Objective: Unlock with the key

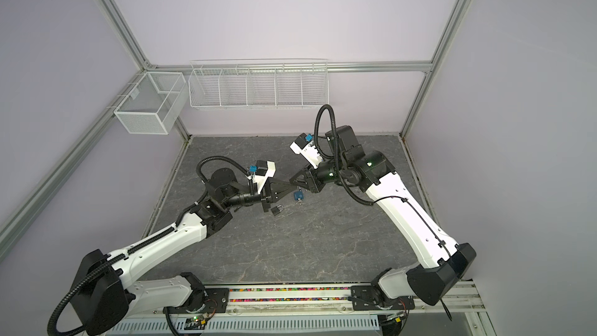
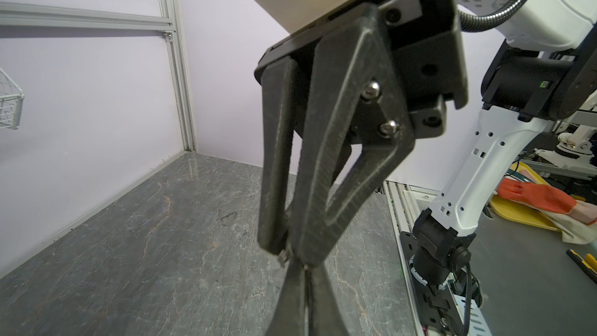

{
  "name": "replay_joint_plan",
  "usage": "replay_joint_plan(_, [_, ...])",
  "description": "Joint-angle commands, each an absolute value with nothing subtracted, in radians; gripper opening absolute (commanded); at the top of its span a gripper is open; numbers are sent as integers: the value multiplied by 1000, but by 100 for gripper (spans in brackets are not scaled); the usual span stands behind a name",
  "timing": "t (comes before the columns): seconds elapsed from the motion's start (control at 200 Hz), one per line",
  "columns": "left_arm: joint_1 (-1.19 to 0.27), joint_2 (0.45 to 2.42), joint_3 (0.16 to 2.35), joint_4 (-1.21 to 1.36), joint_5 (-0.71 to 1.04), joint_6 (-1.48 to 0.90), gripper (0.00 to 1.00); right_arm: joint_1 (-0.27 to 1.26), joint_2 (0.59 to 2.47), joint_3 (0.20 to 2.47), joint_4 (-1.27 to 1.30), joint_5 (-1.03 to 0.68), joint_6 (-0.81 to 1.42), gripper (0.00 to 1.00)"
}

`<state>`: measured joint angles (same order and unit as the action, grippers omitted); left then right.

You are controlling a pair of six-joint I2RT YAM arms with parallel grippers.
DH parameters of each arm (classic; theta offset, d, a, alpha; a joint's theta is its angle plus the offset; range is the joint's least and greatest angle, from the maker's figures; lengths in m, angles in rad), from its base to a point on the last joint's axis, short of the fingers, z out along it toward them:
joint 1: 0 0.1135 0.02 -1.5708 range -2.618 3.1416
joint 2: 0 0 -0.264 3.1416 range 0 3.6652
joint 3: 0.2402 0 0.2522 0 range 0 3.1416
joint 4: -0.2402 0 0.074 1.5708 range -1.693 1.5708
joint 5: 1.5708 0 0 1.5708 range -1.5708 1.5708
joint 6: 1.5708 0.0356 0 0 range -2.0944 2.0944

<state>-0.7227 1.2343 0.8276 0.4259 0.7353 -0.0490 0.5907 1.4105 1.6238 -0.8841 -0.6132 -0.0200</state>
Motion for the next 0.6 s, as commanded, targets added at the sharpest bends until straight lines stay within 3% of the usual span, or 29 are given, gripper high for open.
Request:
replay_joint_plan(0.0, [-724, 1238, 877, 437, 776, -46, 0, 582, 1399, 1603, -893, -627, -54, 13])
replay_joint_plan(0.22, [-722, 1241, 887, 445, 792, -70, 0, 578, 1390, 1587, -882, -634, -61, 9])
replay_joint_plan(0.3, [-722, 1244, 890, 458, 807, -85, 0, 576, 1390, 1583, -883, -647, -71, 19])
replay_joint_plan(0.39, [-722, 1246, 898, 459, 825, -95, 0, 575, 1392, 1582, -888, -657, -78, 21])
replay_joint_plan(0.595, [-719, 1246, 913, 444, 848, -95, 0, 563, 1399, 1575, -895, -667, -87, 17])
